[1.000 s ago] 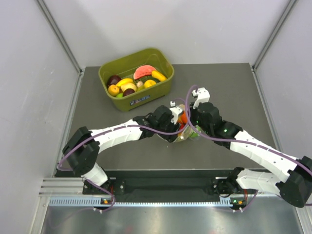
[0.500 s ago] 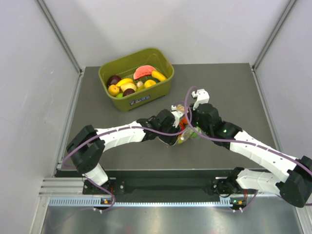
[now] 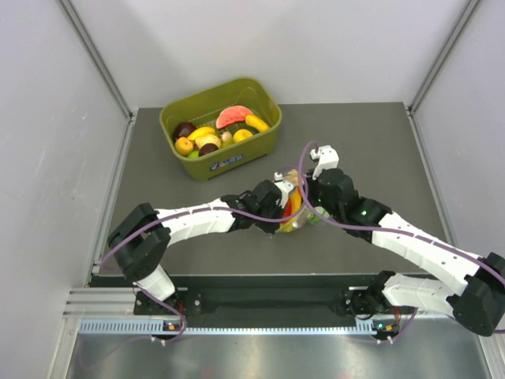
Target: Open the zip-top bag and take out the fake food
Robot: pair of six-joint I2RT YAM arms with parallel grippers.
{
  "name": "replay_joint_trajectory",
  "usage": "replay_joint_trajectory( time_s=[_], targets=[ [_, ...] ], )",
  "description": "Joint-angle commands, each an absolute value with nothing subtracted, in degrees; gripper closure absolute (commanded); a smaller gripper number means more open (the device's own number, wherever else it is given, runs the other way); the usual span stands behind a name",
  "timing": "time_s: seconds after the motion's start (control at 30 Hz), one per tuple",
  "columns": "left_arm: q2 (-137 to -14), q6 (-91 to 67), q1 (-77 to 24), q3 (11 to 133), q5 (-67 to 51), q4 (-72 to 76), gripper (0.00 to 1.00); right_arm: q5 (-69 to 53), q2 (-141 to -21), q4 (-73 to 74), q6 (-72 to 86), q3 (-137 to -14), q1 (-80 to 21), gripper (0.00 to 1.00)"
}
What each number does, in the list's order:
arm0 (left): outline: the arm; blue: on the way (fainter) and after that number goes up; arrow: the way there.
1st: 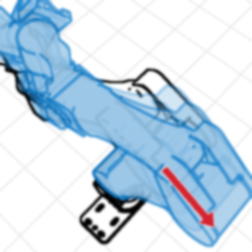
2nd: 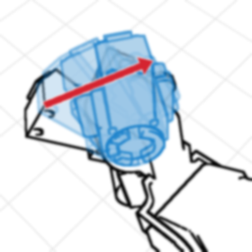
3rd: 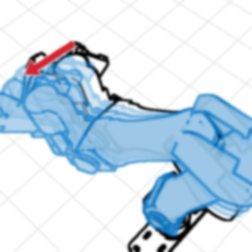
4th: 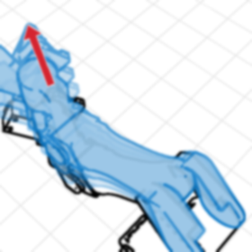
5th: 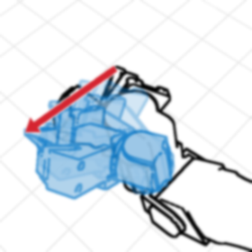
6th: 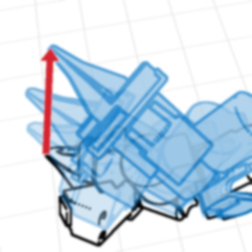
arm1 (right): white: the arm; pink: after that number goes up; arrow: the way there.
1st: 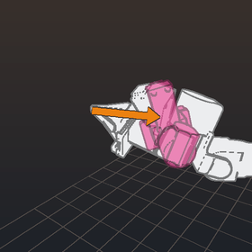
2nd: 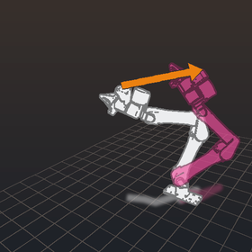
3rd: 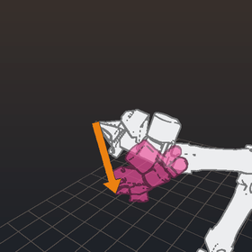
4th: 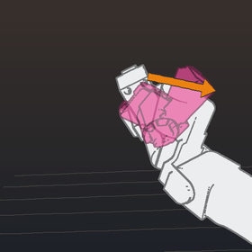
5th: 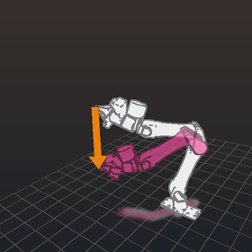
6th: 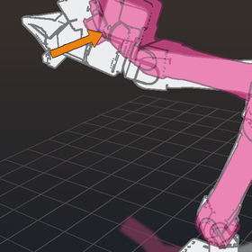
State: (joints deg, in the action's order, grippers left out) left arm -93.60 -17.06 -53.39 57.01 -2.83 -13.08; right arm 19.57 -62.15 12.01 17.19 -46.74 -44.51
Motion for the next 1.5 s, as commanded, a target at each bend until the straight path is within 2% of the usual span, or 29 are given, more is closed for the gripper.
replay_joint_trajectory(
  time_s=[0.0, 0.17, 0.2, 0.23, 0.3, 0.33, 0.4, 0.57, 0.87, 1.1, 1.23, 1.33, 1.37, 1.43, 1.47],
  targets=[
    [-90.7, -16.8, -52.9, 58.9, 1.4, -16.2, 1.00, 22.1, -60.0, 8.3, 17.4, -46.9, -45.0, 0.97],
    [-87.9, -16.3, -52.7, 61.8, 3.7, -18.5, 1.00, 22.1, -59.9, 8.3, 17.1, -46.8, -45.0, 0.97],
    [-86.8, -16.3, -52.7, 62.0, 4.1, -18.6, 0.96, 22.3, -59.9, 8.4, 17.1, -46.8, -44.9, 0.97],
    [-86.1, -16.3, -52.7, 62.0, 4.4, -18.4, 0.82, 22.3, -59.9, 8.4, 17.1, -46.8, -44.9, 0.97],
    [-84.0, -16.6, -52.6, 61.7, 5.1, -16.9, 0.67, 22.2, -60.0, 8.1, 17.1, -46.7, -44.7, 0.97],
    [-83.6, -16.6, -52.6, 61.5, 5.4, -16.3, 0.55, 22.1, -60.0, 8.1, 17.1, -46.6, -44.7, 0.96],
    [-83.2, -16.7, -52.4, 61.4, 5.8, -15.4, 0.47, 22.0, -60.1, 7.9, 17.1, -46.4, -44.7, 0.97],
    [-86.6, -17.2, -51.8, 62.7, 4.1, -13.8, 0.33, 21.8, -60.4, 7.8, 17.1, -46.4, -44.6, 0.96],
    [-92.1, -17.5, -50.9, 64.4, 1.8, -8.1, 0.18, 21.5, -60.3, 7.6, 17.0, -46.0, -44.6, 0.95],
    [-96.8, -15.9, -50.7, 66.2, 1.5, -7.5, 0.17, 21.2, -60.3, 7.3, 16.8, -45.6, -44.5, 0.95],
    [-98.4, -15.8, -50.7, 66.6, 0.8, -6.2, 0.23, 21.1, -60.2, 7.3, 16.9, -45.4, -44.4, 0.95],
    [-99.0, -15.6, -50.7, 67.0, 0.7, -6.0, 0.34, 21.1, -60.2, 7.2, 16.8, -45.4, -44.4, 0.95],
    [-99.1, -15.6, -50.7, 67.1, 0.8, -6.0, 0.45, 20.9, -60.3, 7.2, 16.8, -45.4, -44.3, 0.95],
    [-99.3, -15.5, -50.7, 67.2, 1.1, -6.3, 0.56, 20.8, -60.2, 7.1, 16.9, -45.4, -44.1, 0.95],
    [-99.2, -15.2, -50.7, 67.3, 1.3, -6.9, 0.67, 20.8, -60.2, 7.0, 16.9, -45.4, -44.2, 0.95]
  ],
)
